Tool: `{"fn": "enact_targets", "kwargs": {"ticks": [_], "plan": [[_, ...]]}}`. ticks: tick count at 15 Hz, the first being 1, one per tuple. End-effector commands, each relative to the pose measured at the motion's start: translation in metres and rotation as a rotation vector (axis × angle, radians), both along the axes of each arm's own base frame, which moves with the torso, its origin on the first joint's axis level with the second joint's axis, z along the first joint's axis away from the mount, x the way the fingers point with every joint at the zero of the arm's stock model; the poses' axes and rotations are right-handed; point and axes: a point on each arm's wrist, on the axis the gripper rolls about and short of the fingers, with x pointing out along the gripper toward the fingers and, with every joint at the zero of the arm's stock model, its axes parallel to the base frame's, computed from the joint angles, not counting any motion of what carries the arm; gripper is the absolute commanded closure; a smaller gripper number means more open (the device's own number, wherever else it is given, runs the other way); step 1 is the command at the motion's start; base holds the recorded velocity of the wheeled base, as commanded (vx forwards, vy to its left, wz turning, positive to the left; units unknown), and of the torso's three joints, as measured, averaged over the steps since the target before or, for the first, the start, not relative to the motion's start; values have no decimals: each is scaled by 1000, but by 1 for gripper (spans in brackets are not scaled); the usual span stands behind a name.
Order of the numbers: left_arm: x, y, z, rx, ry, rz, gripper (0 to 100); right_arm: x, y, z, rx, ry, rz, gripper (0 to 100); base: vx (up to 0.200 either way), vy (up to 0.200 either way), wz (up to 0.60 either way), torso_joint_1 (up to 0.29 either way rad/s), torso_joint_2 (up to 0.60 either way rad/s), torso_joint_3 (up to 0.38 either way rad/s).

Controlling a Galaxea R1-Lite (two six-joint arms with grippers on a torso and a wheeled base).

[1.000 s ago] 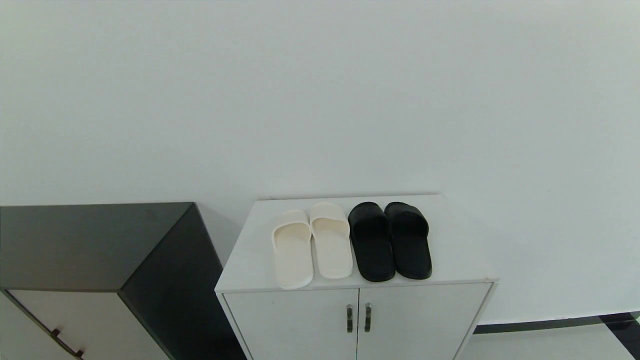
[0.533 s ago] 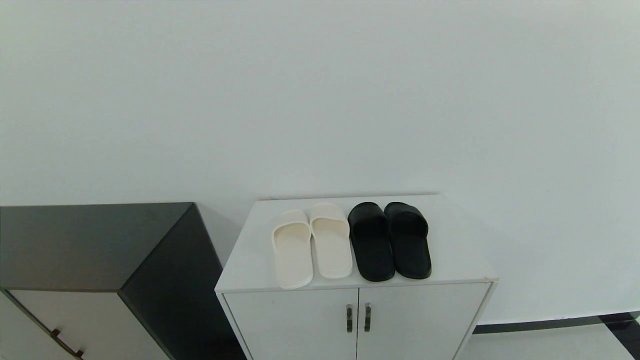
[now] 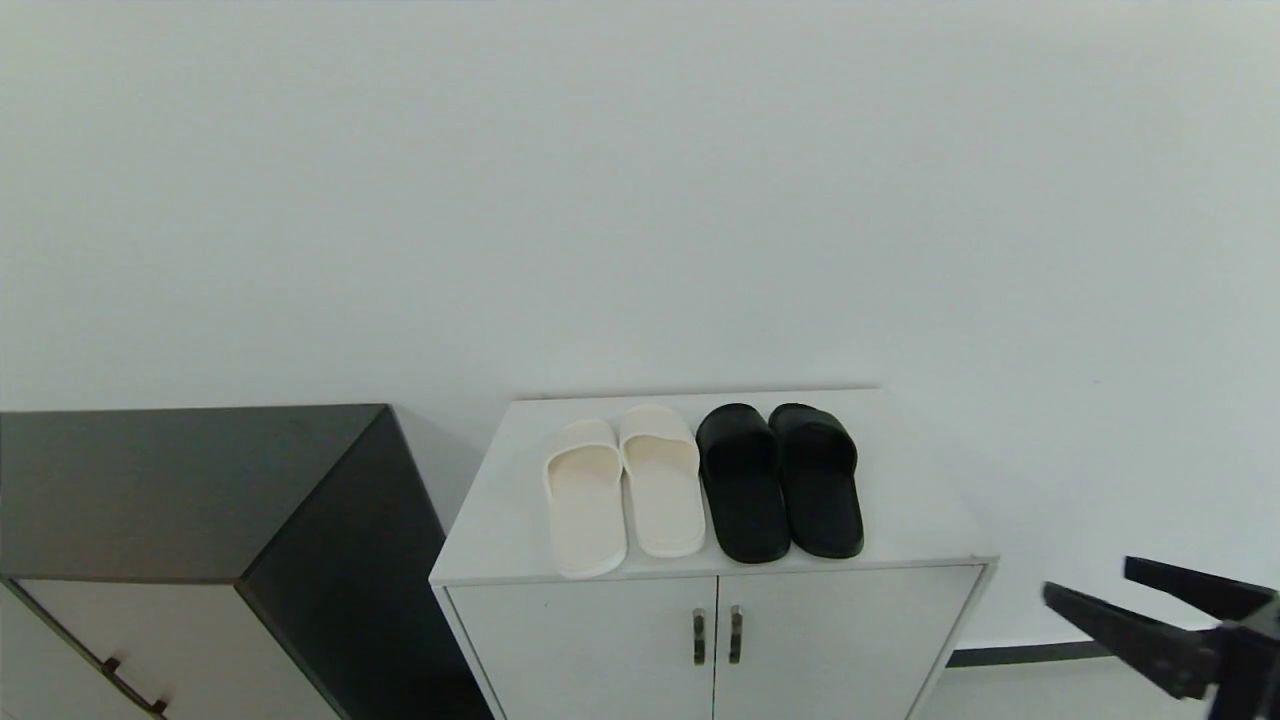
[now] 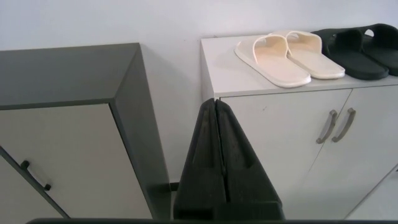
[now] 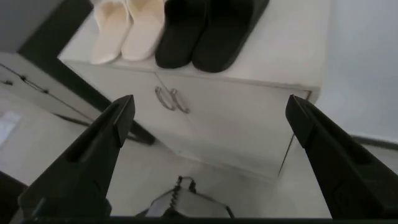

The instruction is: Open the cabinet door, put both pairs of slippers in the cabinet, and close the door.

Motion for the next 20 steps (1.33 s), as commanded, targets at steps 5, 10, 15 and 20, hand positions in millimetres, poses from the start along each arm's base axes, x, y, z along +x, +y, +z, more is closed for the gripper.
{"fn": "enact_targets", "kwargs": {"ticks": [5, 10, 15, 20], "plan": [[0, 0, 0, 2, 1, 1, 100, 109, 131, -44, -64, -44, -150, 0, 0, 0, 0, 0, 0, 0], [0, 0, 0, 2, 4, -1, 100, 163, 173, -71, -118, -111, -272, 0, 0, 0, 0, 0, 0, 0], [0, 0, 0, 2, 3, -1, 100, 204, 180, -83, -149, -140, -314, 0, 0, 0, 0, 0, 0, 0], [0, 0, 0, 0, 4, -1, 100, 254, 179, -102, -168, -163, -319, 0, 0, 0, 0, 0, 0, 0]]}}
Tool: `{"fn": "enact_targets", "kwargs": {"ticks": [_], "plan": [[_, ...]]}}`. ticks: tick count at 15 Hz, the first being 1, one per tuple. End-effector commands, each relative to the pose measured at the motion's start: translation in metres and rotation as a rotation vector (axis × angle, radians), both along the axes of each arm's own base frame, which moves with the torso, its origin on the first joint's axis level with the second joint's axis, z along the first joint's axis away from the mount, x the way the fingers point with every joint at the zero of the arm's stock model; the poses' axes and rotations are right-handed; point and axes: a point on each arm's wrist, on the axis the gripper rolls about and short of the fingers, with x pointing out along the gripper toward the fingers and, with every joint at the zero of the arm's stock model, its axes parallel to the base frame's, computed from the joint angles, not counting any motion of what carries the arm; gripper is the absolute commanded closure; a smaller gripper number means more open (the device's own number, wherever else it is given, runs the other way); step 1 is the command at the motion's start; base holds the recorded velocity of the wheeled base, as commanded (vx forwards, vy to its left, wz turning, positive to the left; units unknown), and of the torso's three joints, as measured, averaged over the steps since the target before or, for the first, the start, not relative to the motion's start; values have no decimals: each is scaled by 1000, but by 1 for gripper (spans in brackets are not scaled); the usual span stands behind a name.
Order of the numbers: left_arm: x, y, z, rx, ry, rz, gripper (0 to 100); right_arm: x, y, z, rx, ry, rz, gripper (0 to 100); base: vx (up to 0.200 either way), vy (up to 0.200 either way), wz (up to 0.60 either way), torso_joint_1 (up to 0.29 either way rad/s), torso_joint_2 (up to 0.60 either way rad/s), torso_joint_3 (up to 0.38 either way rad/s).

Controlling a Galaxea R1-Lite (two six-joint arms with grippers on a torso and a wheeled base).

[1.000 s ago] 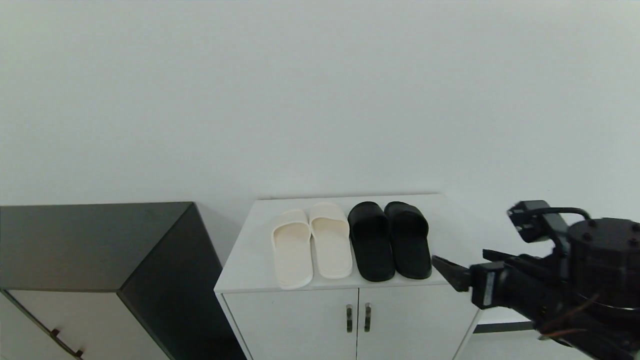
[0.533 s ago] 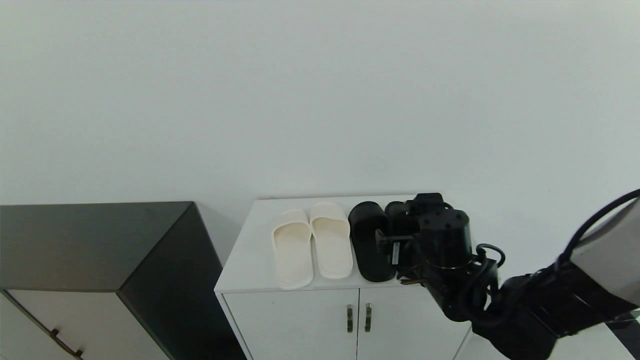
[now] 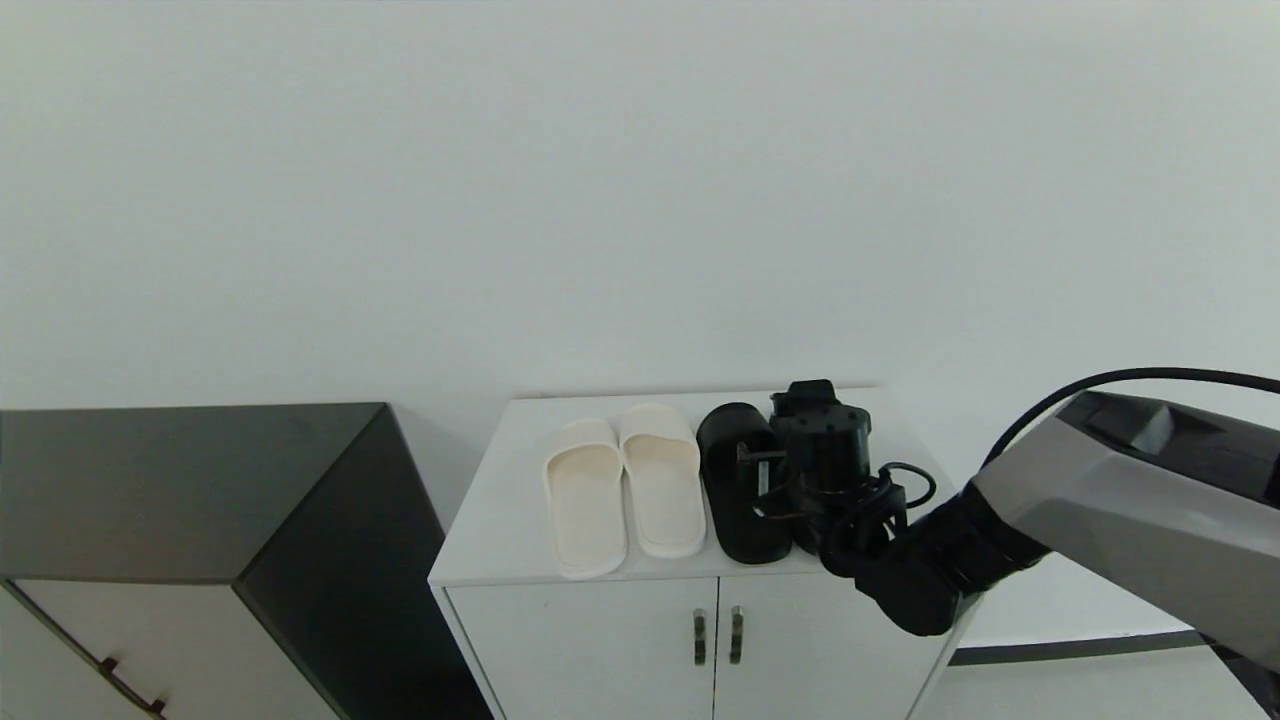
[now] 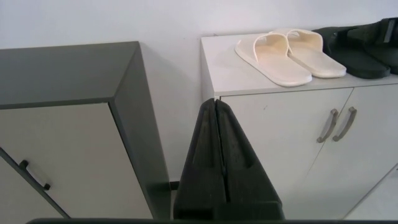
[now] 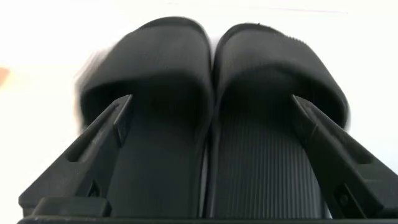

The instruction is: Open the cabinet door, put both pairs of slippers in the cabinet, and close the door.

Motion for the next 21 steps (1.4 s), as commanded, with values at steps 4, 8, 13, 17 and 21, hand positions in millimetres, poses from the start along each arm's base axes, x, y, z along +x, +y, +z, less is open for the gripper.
{"fn": "enact_targets", "kwargs": {"ticks": [4, 8, 13, 17, 21], "plan": [[0, 0, 0, 0, 2, 0, 100, 41, 0, -23, -30, 2, -11, 0, 0, 0, 0, 0, 0, 0], [0, 0, 0, -1, 2, 0, 100, 68, 2, -22, -29, -5, -27, 0, 0, 0, 0, 0, 0, 0], [0, 0, 0, 0, 2, 0, 100, 69, 5, -18, -27, -13, -27, 100, 0, 0, 0, 0, 0, 0], [0, 0, 0, -1, 0, 0, 100, 50, -3, 2, -45, -11, -21, 100, 0, 0, 0, 0, 0, 0], [0, 0, 0, -1, 0, 0, 100, -2, -26, 37, -52, -16, 18, 100, 0, 0, 0, 0, 0, 0]]}}
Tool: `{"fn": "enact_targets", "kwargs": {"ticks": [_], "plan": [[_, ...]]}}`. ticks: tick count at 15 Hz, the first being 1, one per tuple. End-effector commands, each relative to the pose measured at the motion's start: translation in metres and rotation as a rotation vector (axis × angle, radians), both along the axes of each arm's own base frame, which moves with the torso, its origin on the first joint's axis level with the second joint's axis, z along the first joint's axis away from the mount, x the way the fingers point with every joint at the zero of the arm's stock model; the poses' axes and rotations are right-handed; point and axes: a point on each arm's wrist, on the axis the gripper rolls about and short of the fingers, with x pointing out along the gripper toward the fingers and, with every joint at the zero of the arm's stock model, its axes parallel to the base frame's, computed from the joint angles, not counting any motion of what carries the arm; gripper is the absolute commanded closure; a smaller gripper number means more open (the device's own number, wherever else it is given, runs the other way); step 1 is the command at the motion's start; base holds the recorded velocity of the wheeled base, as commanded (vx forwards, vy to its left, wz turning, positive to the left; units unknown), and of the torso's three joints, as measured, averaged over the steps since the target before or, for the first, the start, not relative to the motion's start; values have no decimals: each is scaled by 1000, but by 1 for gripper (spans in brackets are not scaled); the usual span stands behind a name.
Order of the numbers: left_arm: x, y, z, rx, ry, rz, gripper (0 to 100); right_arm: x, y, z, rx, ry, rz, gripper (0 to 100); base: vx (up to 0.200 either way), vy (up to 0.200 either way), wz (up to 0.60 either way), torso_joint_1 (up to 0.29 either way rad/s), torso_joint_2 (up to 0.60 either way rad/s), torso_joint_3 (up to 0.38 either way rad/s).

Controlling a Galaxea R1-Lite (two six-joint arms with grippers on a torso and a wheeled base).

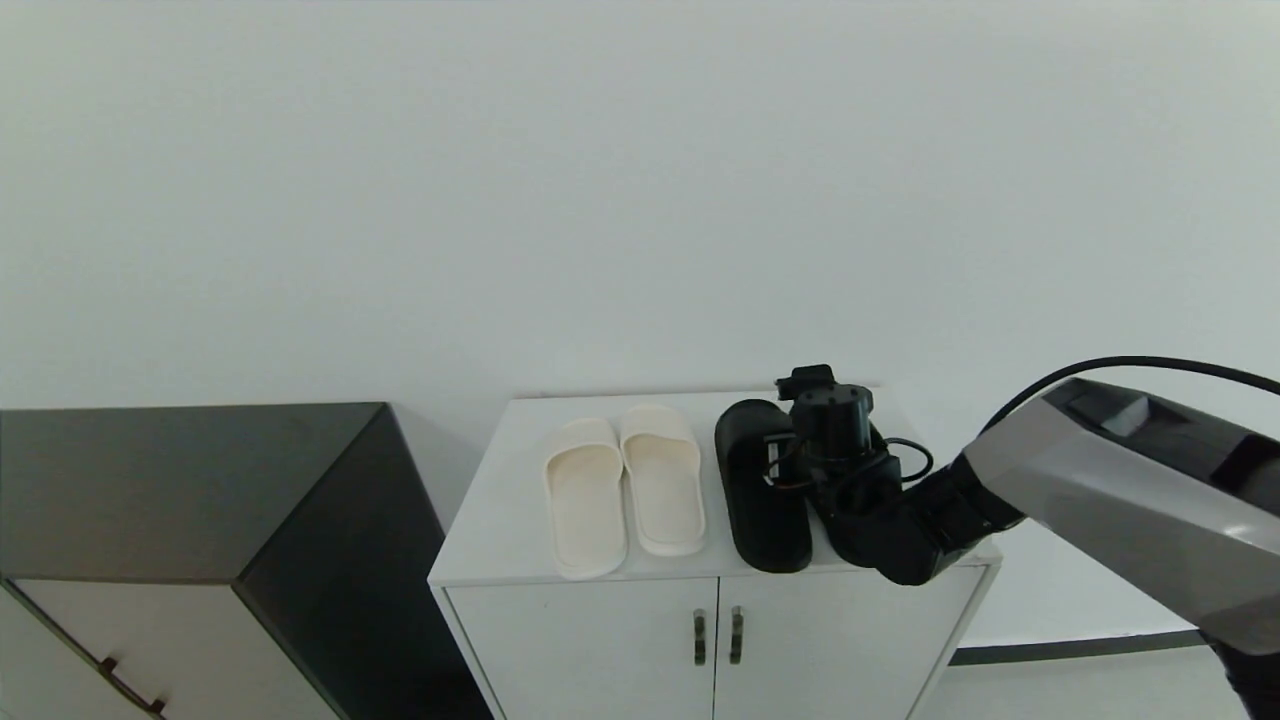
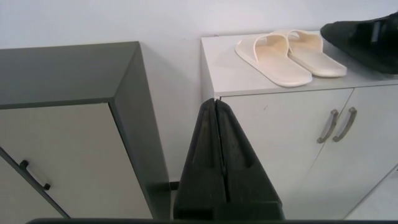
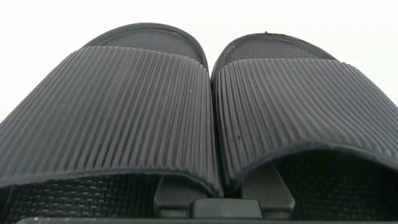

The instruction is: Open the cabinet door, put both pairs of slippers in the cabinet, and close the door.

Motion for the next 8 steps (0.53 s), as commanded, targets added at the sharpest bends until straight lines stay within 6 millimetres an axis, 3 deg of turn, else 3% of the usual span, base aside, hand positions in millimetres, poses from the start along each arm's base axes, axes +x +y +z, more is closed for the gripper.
{"fn": "enact_targets", "kwargs": {"ticks": [1, 2, 3, 6, 8], "plan": [[0, 0, 0, 0, 1, 2, 100, -52, -16, 41, 21, -17, 74, 100, 0, 0, 0, 0, 0, 0], [0, 0, 0, 1, 1, 0, 100, -89, -23, 51, 34, 17, 222, 100, 0, 0, 0, 0, 0, 0], [0, 0, 0, 0, 1, 2, 100, -113, -29, 57, 43, 36, 306, 100, 0, 0, 0, 0, 0, 0], [0, 0, 0, 1, 1, 2, 100, -169, -40, 70, 75, 60, 523, 100, 0, 0, 0, 0, 0, 0], [0, 0, 0, 1, 1, 0, 100, -193, -50, 67, 94, 107, 676, 100, 0, 0, 0, 0, 0, 0]]}}
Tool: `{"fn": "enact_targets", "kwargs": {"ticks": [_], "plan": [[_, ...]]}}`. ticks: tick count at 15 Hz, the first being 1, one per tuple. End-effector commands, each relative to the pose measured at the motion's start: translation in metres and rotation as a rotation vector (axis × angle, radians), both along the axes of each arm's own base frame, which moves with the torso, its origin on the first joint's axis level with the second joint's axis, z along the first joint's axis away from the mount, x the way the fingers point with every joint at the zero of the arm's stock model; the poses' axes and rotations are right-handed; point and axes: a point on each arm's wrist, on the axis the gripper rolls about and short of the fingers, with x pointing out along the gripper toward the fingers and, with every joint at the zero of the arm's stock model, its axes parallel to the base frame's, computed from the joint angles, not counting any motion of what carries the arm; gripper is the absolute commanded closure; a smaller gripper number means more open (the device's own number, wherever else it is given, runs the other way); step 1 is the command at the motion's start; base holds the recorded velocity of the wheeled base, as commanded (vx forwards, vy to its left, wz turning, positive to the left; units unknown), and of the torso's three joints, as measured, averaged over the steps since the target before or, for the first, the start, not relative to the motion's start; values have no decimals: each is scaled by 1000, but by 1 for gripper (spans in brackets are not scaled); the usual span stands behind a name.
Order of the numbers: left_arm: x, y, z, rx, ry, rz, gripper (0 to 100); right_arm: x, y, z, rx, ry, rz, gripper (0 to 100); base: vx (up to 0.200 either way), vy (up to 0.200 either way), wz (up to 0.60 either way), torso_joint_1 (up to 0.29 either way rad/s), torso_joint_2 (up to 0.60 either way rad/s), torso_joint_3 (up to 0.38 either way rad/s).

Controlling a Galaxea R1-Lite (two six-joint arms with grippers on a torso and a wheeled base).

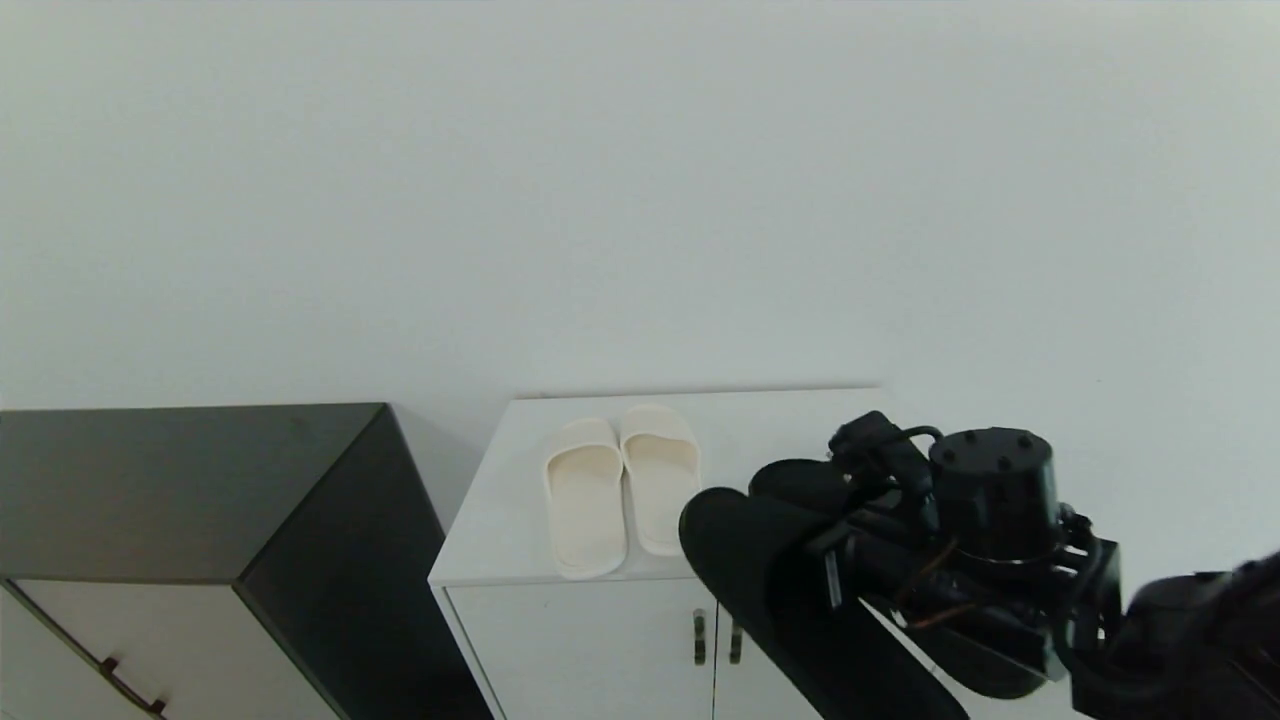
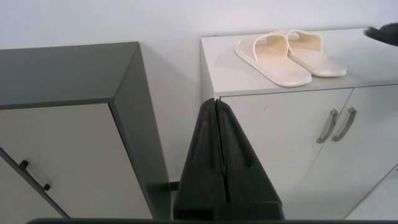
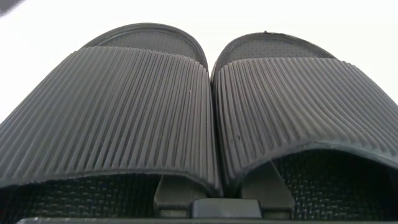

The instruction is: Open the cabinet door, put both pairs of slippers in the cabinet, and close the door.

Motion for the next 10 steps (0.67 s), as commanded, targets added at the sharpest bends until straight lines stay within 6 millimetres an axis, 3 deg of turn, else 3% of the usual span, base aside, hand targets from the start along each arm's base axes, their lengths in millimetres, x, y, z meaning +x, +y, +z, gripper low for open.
{"fn": "enact_targets", "kwargs": {"ticks": [1, 6, 10], "plan": [[0, 0, 0, 0, 2, 0, 100, -40, -19, 14, 48, 5, 147, 100, 0, 0, 0, 0, 0, 0], [0, 0, 0, -1, 2, 0, 100, -44, -23, 9, 41, 23, 176, 100, 0, 0, 0, 0, 0, 0], [0, 0, 0, -4, 2, 2, 100, -45, -24, 6, 31, 33, 177, 100, -200, 0, 0, 0, 7, 2]]}}
